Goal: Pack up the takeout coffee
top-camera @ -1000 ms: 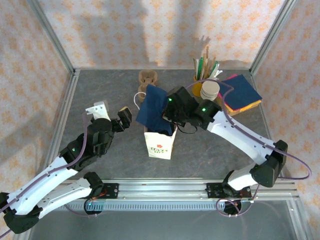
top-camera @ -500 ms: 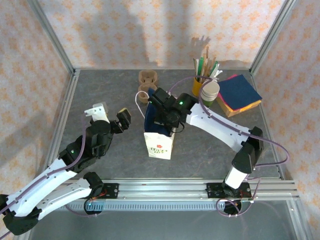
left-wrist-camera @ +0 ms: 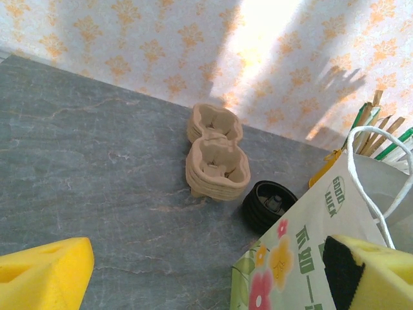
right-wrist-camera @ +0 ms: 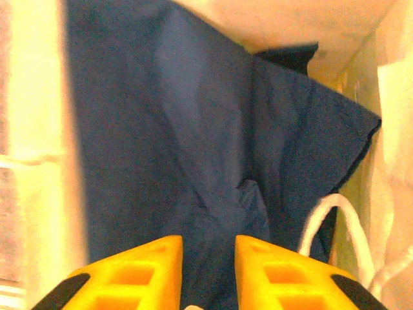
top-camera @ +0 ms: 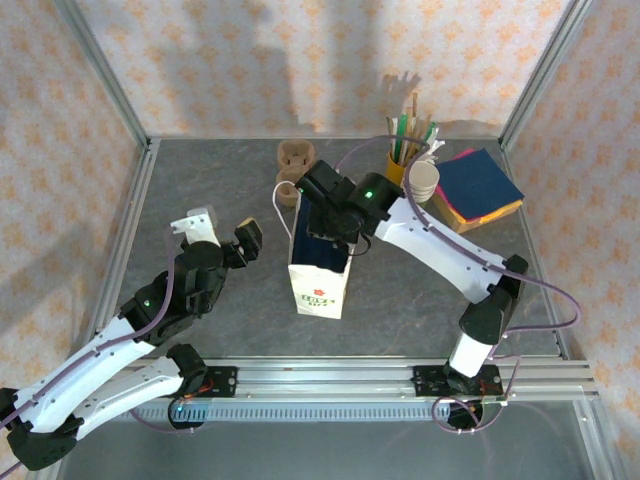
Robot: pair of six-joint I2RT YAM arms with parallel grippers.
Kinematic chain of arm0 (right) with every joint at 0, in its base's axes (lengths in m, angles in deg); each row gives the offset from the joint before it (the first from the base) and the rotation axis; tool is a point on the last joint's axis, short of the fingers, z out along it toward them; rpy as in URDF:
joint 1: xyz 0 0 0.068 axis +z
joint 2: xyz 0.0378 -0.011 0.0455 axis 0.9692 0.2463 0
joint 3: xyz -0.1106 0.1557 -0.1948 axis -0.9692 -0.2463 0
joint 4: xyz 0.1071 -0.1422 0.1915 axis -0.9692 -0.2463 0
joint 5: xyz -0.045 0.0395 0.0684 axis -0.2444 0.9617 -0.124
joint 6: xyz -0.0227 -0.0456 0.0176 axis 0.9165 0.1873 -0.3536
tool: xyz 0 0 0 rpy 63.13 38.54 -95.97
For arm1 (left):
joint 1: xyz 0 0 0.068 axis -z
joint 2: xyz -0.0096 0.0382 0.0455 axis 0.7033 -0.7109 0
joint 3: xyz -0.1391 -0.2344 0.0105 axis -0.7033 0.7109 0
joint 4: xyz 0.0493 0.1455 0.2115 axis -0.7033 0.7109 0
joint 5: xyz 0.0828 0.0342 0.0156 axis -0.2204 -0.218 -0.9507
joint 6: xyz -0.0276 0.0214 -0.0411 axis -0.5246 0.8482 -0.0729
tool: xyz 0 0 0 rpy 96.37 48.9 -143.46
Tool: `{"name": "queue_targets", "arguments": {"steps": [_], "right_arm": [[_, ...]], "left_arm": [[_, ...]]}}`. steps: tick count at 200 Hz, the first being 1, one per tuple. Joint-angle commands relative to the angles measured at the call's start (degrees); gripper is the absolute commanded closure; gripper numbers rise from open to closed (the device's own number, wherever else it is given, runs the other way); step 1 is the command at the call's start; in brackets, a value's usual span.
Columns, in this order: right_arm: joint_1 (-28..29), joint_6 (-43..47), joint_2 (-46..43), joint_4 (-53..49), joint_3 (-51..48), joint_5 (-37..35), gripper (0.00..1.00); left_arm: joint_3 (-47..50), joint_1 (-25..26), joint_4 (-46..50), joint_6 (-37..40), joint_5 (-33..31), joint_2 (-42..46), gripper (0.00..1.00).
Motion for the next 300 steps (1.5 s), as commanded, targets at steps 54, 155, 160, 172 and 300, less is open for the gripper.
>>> {"name": "queue_targets", "arguments": {"steps": [54, 155, 160, 172, 300], "right_arm": [[0.0, 3.5, -1.0, 8.9, 1.0, -3.7, 0.68], [-8.8, 7.3, -12.7, 28.1, -7.8, 4.3, 0.65], [-9.6, 8.0, -13.5, 28.3, -7.5, 3.7, 0.63], [-12.3, 9.8, -15.7, 29.0, -7.6, 3.0, 0.6], [-39.7, 31.9, -43.0, 61.2, -56.9, -24.4, 0.0]], "left_arm": [[1.1, -0.5, -1.0, -1.1, -1.1, 1.1, 0.07], [-1.0, -0.6, -5.1, 3.4, -4.2, 0.1, 0.06], [-1.4, -0.5, -5.6, 4.1, -4.7, -0.2, 0.06], [-2.1, -0.6, -6.6, 6.0, -6.1, -1.0, 0.06], [14.3, -24.2, -35.2, 19.8, -8.5, -2.7, 0.01]]}}
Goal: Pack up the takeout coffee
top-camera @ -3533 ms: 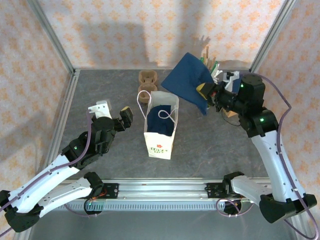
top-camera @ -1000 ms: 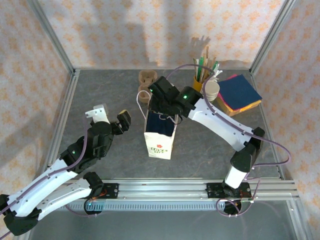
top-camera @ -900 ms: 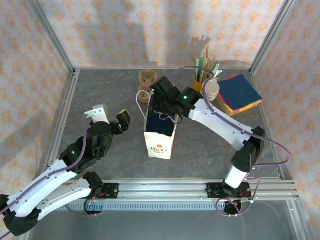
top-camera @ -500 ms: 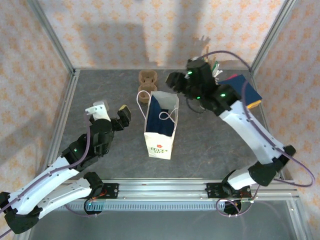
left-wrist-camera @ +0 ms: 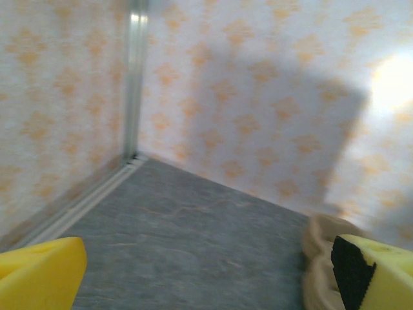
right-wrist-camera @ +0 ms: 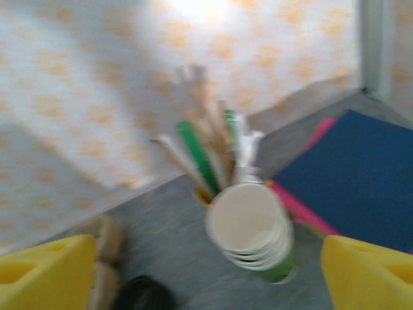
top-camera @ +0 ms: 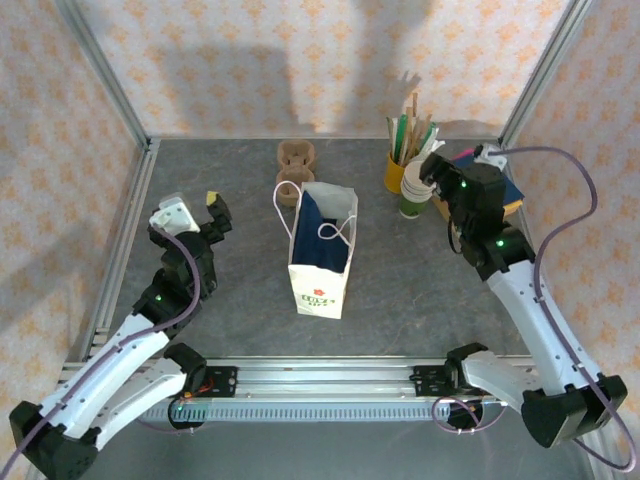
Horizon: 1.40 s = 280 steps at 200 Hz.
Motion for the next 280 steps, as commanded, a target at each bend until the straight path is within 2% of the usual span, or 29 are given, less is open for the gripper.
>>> {"name": "queue_targets", "arguments": {"steps": [1, 24, 43, 74, 96, 132, 146, 160, 171, 187, 196, 210, 222, 230, 236, 249, 257, 269, 280], "right_arm": [[-2.4, 5.4, -2.4, 11.1, -9.2, -11.7, 0.0], [-5.5, 7.6, -4.7, 23.4, -22.0, -12.8, 0.0], [-9.0, 8.9, -4.2, 34.0, -32.0, -7.6, 0.0], [-11.3, 10.0, -1.3, 45.2, -41.3, -6.0, 0.0], [-11.7, 12.1, 0.2, 55.8, -46.8, -4.8, 0.0], [-11.8, 12.7, 7.3, 65.5, -48.8, -1.8, 0.0], [-11.8, 13.1, 9.9, 70.8, -49.9, -0.1, 0.0], [-11.8, 14.5, 14.2, 75.8, -50.4, 1.5, 0.0], [-11.8, 16.4, 15.5, 75.1, -49.0, 3.0, 0.0], [-11.8, 19.0, 18.7, 79.9, -48.5, 4.4, 0.0], [-11.8, 20.5, 20.9, 83.1, -48.4, 5.3, 0.0], [-11.9, 20.8, 24.3, 83.5, -47.2, 6.2, 0.0], [-11.8, 22.3, 28.2, 90.3, -49.3, 8.9, 0.0], [-11.8, 22.6, 30.5, 96.3, -50.8, 9.5, 0.0], [-11.8, 22.7, 30.6, 96.3, -50.7, 9.9, 0.0], [-11.9, 22.0, 29.1, 86.3, -46.9, 9.7, 0.0], [-12.6, 21.4, 30.1, 88.6, -47.4, 10.0, 0.0], [-12.7, 20.9, 29.5, 85.8, -46.5, 9.1, 0.0], [-12.7, 21.0, 29.9, 87.6, -47.1, 9.0, 0.0]], "left_arm": [[4.5, -7.4, -8.1, 0.2, 4.0, -1.0, 0.01], [11.1, -14.1, -14.1, -3.3, 8.4, -3.3, 0.01], [16.4, -17.4, -18.8, -7.1, 9.7, -5.7, 0.01], [23.9, -19.3, -31.9, -0.3, 10.6, -10.0, 0.01], [24.9, -19.9, -34.4, 1.2, 7.4, -13.6, 0.01], [28.2, -20.8, -47.5, 5.1, 9.1, -22.0, 0.01], [26.0, -21.2, -45.7, 4.1, 9.0, -24.4, 0.01], [27.6, -21.8, -54.1, 5.3, 8.6, -26.8, 0.01], [29.1, -22.6, -59.7, 6.5, 10.5, -27.7, 0.01], [29.8, -24.7, -66.7, 6.7, 14.0, -31.1, 0.01], [28.6, -25.6, -66.3, 6.4, 16.3, -32.5, 0.01], [27.4, -26.0, -63.9, 3.4, 16.1, -33.1, 0.01], [30.2, -26.7, -72.2, 2.5, 17.6, -36.4, 0.01], [32.3, -27.2, -82.0, 3.5, 19.6, -39.8, 0.01], [33.3, -27.3, -85.7, 4.4, 21.1, -41.1, 0.01], [32.6, -27.3, -80.9, 4.4, 23.7, -39.0, 0.01], [31.5, -27.3, -78.1, 4.4, 24.3, -38.4, 0.01], [30.6, -27.3, -79.0, 5.0, 24.2, -40.2, 0.01], [29.5, -27.3, -77.5, 5.3, 24.5, -40.4, 0.01]]}}
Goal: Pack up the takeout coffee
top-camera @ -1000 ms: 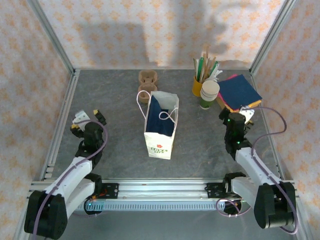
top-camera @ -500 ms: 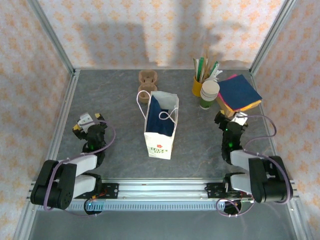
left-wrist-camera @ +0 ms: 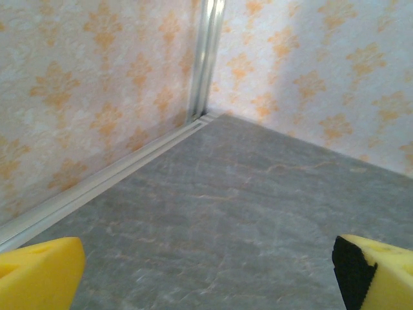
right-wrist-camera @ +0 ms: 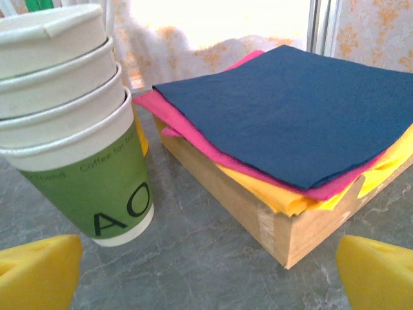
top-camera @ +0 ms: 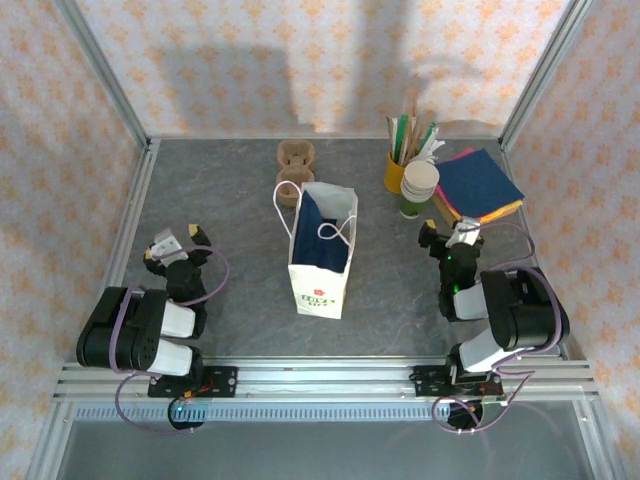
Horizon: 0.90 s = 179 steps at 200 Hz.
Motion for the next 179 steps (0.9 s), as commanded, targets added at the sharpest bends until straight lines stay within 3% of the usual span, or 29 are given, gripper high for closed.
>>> {"name": "queue_targets", "arguments": {"steps": [1, 12, 48, 65, 77, 93, 107, 122, 138, 152, 179], "right_arm": [[-0.4, 0.6, -0.1, 2.4, 1.2, 0.2, 0.0], [-0.4, 0.5, -0.3, 1.5, 1.4, 0.3, 0.0], [-0.4, 0.5, -0.2, 1.7, 1.3, 0.2, 0.0], [-0.4, 0.6, -0.2, 1.7, 1.5, 0.2, 0.0], [-0.4, 0.5, -0.2, 1.6, 1.5, 0.3, 0.0], [-0.4, 0.5, -0.2, 1.7, 1.5, 0.3, 0.0], [-0.4, 0.5, -0.2, 1.7, 1.4, 0.3, 0.0], [-0.4, 0.5, -0.2, 1.7, 1.5, 0.3, 0.0], [-0.4, 0.5, -0.1, 1.5, 1.5, 0.3, 0.0], [-0.6, 0.3, 0.0, 1.1, 1.8, 0.7, 0.0], [-0.6, 0.4, -1.1, 4.1, -0.5, 0.6, 0.0]], "left_arm": [[-2.4, -0.4, -2.8, 0.4, 3.4, -0.5, 0.01], [-3.8, -0.3, 1.7, 0.1, 3.7, 0.1, 0.01], [-3.9, -0.3, 1.0, 0.5, 3.9, -0.4, 0.01], [-4.2, -0.3, 0.9, 1.7, 8.9, -2.6, 0.01], [-3.6, 0.1, -10.2, 4.1, 9.5, -8.5, 0.01], [-5.9, 0.3, 2.9, 2.0, 7.5, -4.1, 0.01], [-5.8, 1.4, -3.8, 4.4, 6.3, -7.4, 0.01], [-7.4, 1.5, 3.5, 3.4, 6.2, -5.2, 0.01], [-6.2, 1.6, -2.5, 4.5, 6.2, -7.0, 0.01], [-7.4, 1.6, 2.2, 4.3, 6.9, -5.9, 0.01], [-7.2, 1.7, 1.6, 4.6, 6.8, -6.2, 0.01]]}}
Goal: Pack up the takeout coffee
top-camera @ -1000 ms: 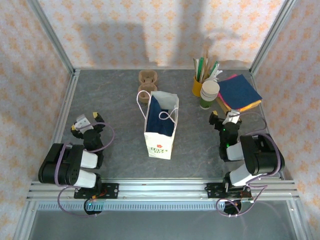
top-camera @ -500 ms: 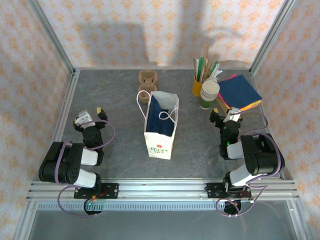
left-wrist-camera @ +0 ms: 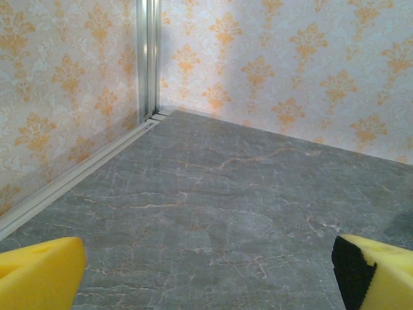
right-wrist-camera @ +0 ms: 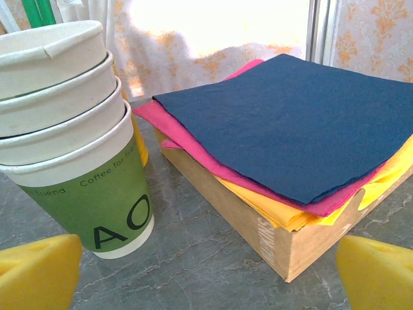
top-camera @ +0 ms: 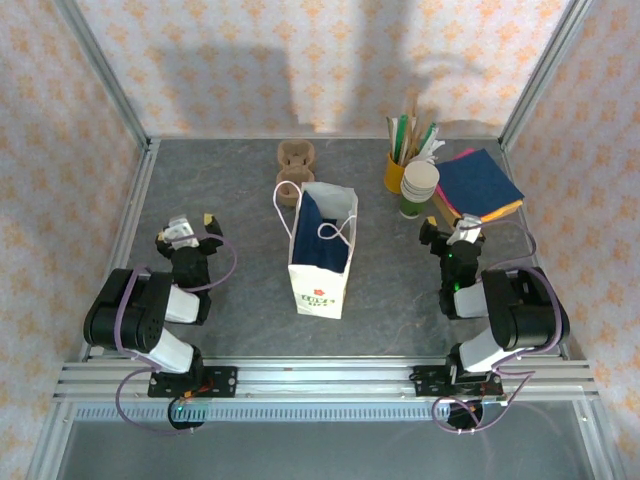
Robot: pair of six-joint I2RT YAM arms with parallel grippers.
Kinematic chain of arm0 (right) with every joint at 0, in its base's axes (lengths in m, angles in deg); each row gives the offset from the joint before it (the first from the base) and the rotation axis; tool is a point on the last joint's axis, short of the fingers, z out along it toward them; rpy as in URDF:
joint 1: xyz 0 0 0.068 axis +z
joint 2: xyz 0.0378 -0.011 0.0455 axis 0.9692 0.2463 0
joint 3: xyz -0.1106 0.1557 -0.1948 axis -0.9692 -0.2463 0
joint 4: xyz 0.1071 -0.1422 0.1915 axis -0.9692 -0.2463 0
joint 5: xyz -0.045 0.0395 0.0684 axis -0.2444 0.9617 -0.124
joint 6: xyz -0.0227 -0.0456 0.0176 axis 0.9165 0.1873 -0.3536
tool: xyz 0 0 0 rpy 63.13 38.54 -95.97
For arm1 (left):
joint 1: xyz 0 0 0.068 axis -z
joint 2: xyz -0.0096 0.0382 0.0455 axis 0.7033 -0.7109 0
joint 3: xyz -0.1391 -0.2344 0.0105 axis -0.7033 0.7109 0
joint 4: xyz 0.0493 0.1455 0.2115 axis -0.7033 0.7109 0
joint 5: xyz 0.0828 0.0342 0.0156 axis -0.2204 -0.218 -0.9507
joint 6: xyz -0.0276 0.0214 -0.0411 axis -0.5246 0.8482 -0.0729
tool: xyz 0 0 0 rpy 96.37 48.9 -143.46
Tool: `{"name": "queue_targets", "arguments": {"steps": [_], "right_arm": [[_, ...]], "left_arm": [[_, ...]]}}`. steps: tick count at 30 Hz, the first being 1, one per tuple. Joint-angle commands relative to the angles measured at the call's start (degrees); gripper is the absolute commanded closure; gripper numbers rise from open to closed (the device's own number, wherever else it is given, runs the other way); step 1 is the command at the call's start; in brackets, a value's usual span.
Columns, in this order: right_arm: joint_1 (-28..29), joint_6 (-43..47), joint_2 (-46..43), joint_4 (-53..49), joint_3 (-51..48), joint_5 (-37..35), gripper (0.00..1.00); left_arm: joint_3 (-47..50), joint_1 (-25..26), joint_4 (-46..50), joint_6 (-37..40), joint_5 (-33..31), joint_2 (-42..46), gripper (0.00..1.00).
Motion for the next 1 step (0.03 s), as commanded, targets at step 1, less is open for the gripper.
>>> {"name": "queue_targets", "arguments": {"steps": [1], "right_arm": [[-0.3, 0.4, -1.3, 4.5, -1.3, 0.3, 0.0]], "left_arm": [[-1.0, 0.5, 0.5, 1.0, 0.7, 0.1, 0.01]]}}
